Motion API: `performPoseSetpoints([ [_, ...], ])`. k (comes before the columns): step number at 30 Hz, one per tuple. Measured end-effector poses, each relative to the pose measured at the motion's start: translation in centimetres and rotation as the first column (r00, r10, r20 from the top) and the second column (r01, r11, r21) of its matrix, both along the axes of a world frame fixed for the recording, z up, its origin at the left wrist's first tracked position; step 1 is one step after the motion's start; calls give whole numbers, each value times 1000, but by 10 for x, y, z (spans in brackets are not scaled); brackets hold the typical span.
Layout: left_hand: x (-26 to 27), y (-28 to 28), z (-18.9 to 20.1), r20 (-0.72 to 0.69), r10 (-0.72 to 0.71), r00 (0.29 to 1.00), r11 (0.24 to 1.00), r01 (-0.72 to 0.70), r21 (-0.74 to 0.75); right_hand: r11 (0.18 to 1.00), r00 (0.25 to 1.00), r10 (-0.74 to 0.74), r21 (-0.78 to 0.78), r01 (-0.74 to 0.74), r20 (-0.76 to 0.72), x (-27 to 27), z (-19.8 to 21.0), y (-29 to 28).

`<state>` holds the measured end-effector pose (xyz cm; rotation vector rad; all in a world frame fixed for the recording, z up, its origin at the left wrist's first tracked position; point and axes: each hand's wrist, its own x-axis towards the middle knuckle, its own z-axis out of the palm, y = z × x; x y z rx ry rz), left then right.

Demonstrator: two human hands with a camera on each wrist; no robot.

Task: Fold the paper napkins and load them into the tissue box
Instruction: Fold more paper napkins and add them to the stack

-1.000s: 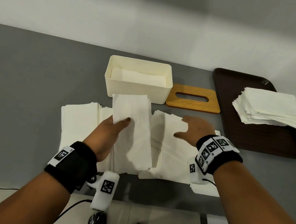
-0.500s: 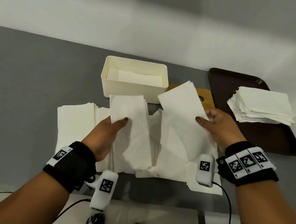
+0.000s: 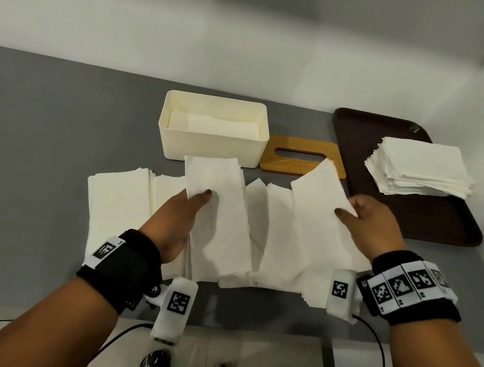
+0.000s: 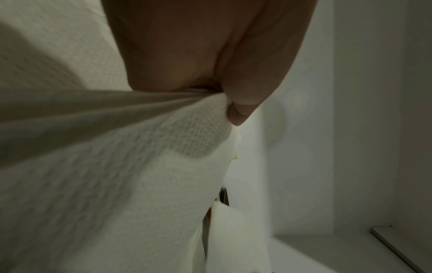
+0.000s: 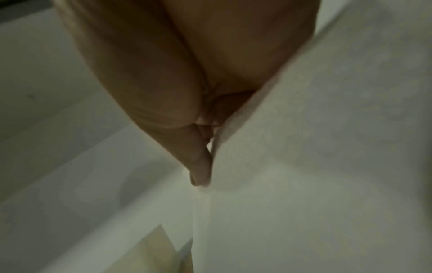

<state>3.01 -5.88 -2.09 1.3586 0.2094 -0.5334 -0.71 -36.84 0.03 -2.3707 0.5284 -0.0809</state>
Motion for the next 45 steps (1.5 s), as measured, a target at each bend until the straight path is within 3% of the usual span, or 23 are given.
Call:
performPoseSetpoints([
  [3,-2,-5,4,-13,-22,1000,999,22,-39,987,989,30,155,-52,143,-5,28,11],
  [6,-4,-12,9,-18,-41,999,996,39,-78,888,962,12,439,-136,273,-10,44,45],
  [9,-6,-21,13,-52,-31,998,994,25,-109,799,976,25,582,-148,215,-9,25,81],
  [14,-10,-27,18,-2,-8,1000,996,7,-89,863,992,8,500,-72,128,-10,-12,121],
  [19,-12,-27,13,71,-66,995,995,72,-75,867,991,92,481,-128,99,-10,-10,129],
  [22,-11,-24,11,78,-49,996,995,55,-81,906,994,11,420,-55,107,-8,-5,126],
  [24,-11,-22,11,67,-43,997,992,50,-115,869,997,-61,494,28,51,-2,-4,122],
  [29,-12,-26,15,73,-72,995,980,84,-179,667,985,42,739,99,-170,5,-16,137],
  [31,-10,-28,15,104,-46,994,980,64,-186,616,989,58,784,71,-135,7,-21,140],
  [34,-7,-28,14,139,1,990,980,26,-197,602,996,66,799,12,-65,6,-17,140],
  [38,-1,-28,12,179,15,984,979,22,-200,613,967,229,756,-229,108,4,-12,141],
  [41,9,-20,13,200,-25,979,978,66,-199,653,965,256,726,-217,58,7,-12,131],
  [45,31,-1,17,238,-65,969,992,88,-86,685,932,358,692,-229,-46,14,-8,117],
])
